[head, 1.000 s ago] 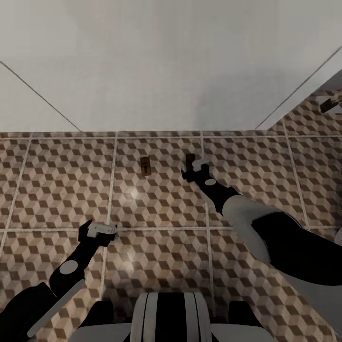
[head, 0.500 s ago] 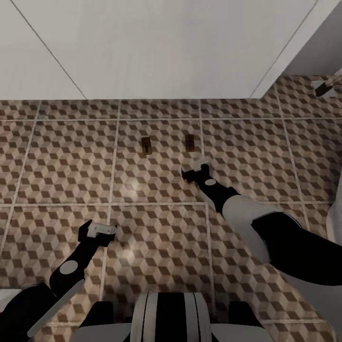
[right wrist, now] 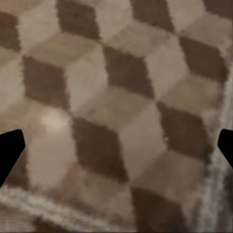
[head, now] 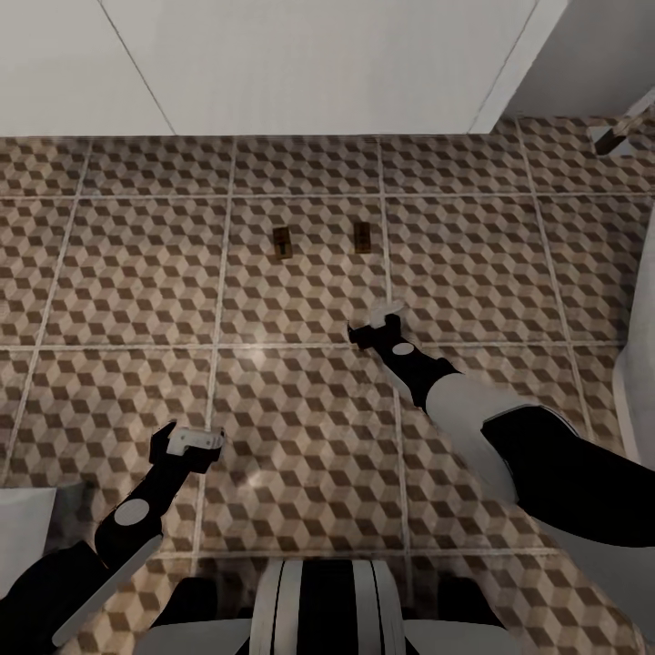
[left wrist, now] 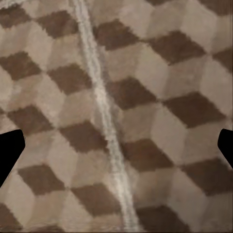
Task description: Take the four mousetraps from the cabinet in the bathroom and place them on the bathroom floor. Make sure all four end up on the same floor surface, and ensure that at least two of them are either under or directly next to the same bathroom sink.
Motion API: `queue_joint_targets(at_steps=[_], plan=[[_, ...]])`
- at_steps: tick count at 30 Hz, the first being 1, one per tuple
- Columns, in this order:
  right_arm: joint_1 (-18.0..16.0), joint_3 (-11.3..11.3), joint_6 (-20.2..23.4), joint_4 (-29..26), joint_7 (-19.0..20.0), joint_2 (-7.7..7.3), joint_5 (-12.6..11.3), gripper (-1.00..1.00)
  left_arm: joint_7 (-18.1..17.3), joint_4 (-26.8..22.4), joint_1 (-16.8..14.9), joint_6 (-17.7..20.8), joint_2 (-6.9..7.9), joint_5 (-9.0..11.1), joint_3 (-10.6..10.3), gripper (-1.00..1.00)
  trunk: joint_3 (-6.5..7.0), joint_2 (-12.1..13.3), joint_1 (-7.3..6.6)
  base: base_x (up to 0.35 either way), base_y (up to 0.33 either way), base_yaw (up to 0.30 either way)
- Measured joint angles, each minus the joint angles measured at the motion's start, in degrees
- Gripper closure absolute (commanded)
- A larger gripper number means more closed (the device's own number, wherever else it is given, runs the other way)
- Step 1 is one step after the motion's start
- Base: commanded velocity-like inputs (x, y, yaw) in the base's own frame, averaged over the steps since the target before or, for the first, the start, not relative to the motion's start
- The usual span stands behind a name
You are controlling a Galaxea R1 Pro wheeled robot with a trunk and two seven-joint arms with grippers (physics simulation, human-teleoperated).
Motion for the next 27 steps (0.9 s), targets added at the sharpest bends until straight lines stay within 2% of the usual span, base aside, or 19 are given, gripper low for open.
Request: queue_joint_targets(at_steps=[18, 27], plan=[[0.00, -0.02, 0.00, 0.00, 0.00, 0.00, 0.00, -1.00, 0.00, 0.12, 0.00, 0.02, -0.13, 0.01, 0.00, -1.00, 0.00, 0.00, 0.00, -0.332, 0.000, 0.000], [0.02, -0.08, -0.04, 0.00, 0.00, 0.00, 0.04, -1.00, 0.00, 0.00, 0.00, 0.08, -0.81, 0.01, -0.10, -1.00, 0.00, 0.00, -0.03, -0.127, 0.000, 0.000]])
